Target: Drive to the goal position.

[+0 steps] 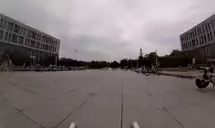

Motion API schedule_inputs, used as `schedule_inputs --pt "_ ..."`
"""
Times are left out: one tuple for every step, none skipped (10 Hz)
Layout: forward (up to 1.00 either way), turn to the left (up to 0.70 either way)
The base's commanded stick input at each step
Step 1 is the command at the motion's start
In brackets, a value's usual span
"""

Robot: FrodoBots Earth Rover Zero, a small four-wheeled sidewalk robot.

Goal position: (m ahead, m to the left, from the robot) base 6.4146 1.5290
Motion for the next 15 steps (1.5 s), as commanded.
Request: schedule_inputs --pt "0.70 0.01" --pt "0.70 0.01" --pt "0.70 0.01" --pt "0.70 0.01" --pt "0.70 0.01" --pt "0.70 0.01" --pt "0.70 0.01" --pt "0.70 0.01" --pt "0.70 0.01" --pt "0.70 0.01" --pt "0.70 0.01" --pt "0.70 0.01" --pt "0.70 0.01" --pt "0.70 0.01" --pt "0.70 0.01"
